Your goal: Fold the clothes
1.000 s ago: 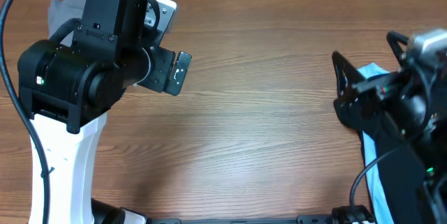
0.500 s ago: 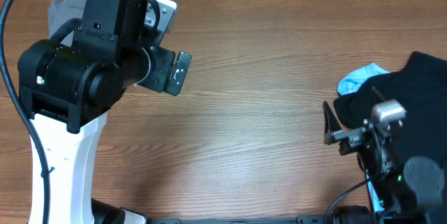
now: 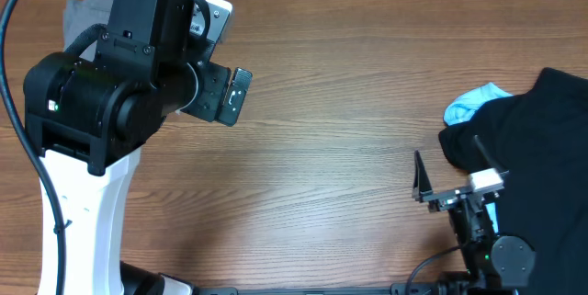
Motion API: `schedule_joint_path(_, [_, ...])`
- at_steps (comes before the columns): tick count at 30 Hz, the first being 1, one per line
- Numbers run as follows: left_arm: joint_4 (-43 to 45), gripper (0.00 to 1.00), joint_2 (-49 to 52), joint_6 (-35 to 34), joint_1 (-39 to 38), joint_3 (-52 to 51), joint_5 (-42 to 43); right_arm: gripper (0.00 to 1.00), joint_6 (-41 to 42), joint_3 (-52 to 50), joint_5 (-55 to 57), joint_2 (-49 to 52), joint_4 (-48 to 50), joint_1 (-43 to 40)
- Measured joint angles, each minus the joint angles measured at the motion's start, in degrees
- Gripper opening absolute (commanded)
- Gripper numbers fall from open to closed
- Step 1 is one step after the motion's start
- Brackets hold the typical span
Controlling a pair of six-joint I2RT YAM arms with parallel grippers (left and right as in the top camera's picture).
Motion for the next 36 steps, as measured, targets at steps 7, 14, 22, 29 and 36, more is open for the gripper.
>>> schedule_joint_path(7, [0.00,1.00,0.00,0.02,0.00,0.00,0.00,1.00,-0.02,-3.50,-1.03,-0.59,-0.17,-1.84])
schedule_joint_path(14, [0.00,1.00,0.00,0.02,0.00,0.00,0.00,1.00,-0.04,-5.66,-2.27,-0.63,-1.64,-2.16])
schedule_joint_path(22, [0.00,1.00,0.00,0.00,0.00,0.00,0.00,1.00,-0.04,-5.66,-2.60,-0.63,-1.73,-2.19])
schedule_joint_path(29, [0.00,1.00,0.00,0.02,0.00,0.00,0.00,1.00,-0.04,-5.66,-2.60,-0.63,-1.73,-2.19])
schedule_joint_path(36, [0.00,1.00,0.00,0.00,0.00,0.00,0.00,1.00,-0.04,-5.66,-2.62,-0.63,-1.70,-2.19])
